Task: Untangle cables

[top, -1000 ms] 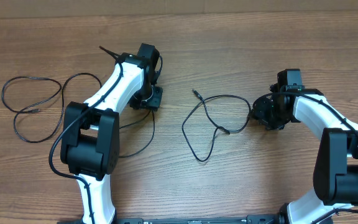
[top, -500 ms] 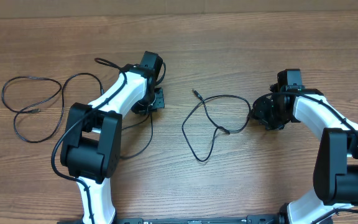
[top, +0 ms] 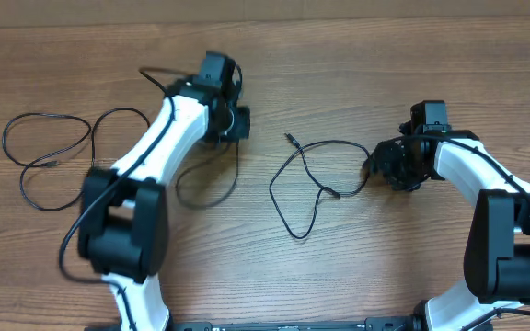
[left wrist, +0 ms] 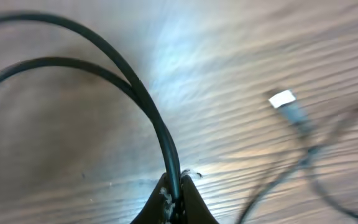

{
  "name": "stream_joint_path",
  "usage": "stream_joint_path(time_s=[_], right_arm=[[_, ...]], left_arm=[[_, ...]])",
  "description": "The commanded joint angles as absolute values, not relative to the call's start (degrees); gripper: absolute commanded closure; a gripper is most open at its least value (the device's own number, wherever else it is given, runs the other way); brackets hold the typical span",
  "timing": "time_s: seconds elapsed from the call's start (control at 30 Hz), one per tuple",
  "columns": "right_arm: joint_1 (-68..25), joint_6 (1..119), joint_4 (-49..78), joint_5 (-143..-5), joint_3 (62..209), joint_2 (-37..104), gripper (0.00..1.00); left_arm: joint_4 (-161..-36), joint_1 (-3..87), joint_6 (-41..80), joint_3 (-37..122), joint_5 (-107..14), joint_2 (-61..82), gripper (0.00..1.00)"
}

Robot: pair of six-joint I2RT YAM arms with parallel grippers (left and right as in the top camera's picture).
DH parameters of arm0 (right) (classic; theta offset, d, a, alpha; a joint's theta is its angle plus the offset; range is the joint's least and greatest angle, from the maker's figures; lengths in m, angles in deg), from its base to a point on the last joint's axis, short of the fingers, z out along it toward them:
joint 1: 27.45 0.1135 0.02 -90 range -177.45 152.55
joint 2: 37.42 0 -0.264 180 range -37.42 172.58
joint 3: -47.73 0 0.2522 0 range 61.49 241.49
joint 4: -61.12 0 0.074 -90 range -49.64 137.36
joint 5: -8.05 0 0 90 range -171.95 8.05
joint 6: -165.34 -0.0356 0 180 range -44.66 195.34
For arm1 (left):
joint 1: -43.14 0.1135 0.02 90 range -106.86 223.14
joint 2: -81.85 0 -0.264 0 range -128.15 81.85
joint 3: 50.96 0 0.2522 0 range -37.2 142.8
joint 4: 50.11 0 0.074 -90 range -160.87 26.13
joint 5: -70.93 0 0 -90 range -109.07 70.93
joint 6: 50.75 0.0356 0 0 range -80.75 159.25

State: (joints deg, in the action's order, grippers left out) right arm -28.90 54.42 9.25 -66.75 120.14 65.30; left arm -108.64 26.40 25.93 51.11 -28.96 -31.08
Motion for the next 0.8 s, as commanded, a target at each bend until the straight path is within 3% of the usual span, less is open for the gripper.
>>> stream_joint_path(time_s=[0.0, 0.03, 0.07, 0.43, 0.77], right_arm=[[-29.1, 54.2, 9.4, -68.0, 120.7, 65.6, 0.24], [-29.1, 54.2, 9.4, -68.0, 120.7, 65.6, 0.05], [-29.1, 54.2, 9.5, -68.0, 120.7, 65.6, 0.0], [-29.1, 54.2, 9.8, -68.0, 120.7, 65.6, 0.0], [-29.1, 54.2, 9.8, -68.0, 120.7, 65.6, 0.0]], left_arm=[[-106.0, 26.7, 31.0, 53.8, -27.5, -23.4, 0.96], [-105.1, 26.8, 31.6, 53.8, -25.4, -22.3, 0.96], [-104.5, 26.9, 31.9, 53.8, -24.0, -21.6, 0.96], [-95.7, 31.0, 36.9, 53.8, -8.0, -16.5, 0.96], [-96.0, 37.7, 36.5, 53.8, -7.2, -16.5, 0.96]])
